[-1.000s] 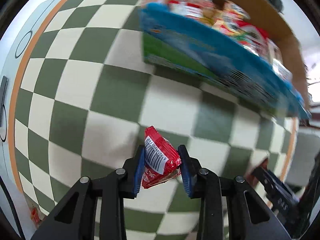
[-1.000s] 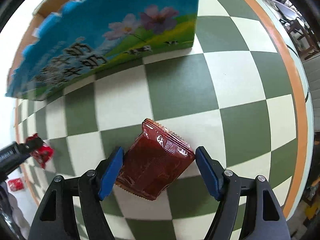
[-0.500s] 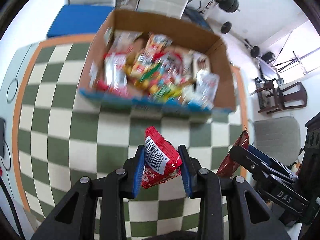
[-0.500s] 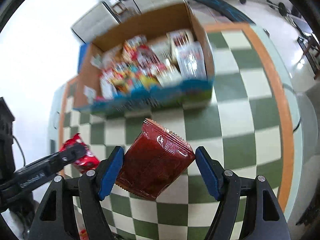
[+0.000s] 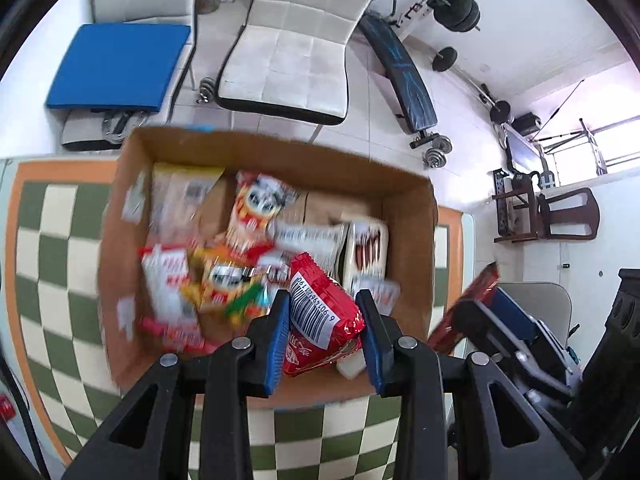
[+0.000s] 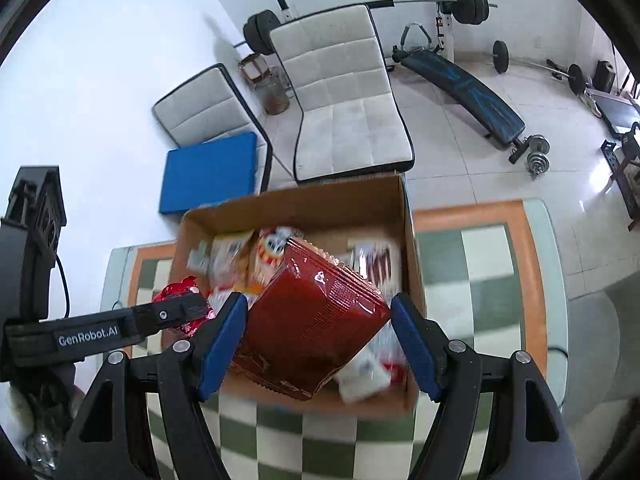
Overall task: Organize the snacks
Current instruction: 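Carry both packets over the box and release them inside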
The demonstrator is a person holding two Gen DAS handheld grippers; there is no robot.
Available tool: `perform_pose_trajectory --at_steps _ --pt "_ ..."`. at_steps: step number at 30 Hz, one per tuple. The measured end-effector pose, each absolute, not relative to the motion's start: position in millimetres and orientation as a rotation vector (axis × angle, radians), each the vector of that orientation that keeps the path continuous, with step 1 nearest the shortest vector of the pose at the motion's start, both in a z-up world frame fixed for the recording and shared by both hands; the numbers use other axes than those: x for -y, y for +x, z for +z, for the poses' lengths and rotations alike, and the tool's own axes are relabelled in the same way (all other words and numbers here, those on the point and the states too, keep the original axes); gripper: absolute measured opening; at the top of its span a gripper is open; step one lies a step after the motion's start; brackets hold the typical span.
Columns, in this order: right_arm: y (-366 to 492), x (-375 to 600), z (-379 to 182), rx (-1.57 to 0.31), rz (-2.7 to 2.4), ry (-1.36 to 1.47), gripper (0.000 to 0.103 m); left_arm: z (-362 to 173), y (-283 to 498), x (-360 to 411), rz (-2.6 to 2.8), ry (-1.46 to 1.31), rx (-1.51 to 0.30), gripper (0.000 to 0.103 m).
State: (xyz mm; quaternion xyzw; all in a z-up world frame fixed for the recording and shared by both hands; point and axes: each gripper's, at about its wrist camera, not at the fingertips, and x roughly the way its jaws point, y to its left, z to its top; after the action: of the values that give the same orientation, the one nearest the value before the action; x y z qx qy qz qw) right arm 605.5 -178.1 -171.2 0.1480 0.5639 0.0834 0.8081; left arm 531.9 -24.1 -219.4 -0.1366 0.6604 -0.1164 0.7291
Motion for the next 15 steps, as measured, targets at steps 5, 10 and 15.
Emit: perform_pose_trajectory --at_steps 5,10,15 --pt "655 173 -203 -1.246 0.159 0.266 0.076 -248 575 41 -0.268 -0.263 -1.526 0.03" --pt "687 163 -232 -1.281 0.167 0.186 0.077 -271 602 52 -0.238 -0.189 -1.557 0.031" --pt "707 162 -249 -1.315 0.176 0.14 0.082 -288 610 61 -0.249 -0.159 -1.602 0.041"
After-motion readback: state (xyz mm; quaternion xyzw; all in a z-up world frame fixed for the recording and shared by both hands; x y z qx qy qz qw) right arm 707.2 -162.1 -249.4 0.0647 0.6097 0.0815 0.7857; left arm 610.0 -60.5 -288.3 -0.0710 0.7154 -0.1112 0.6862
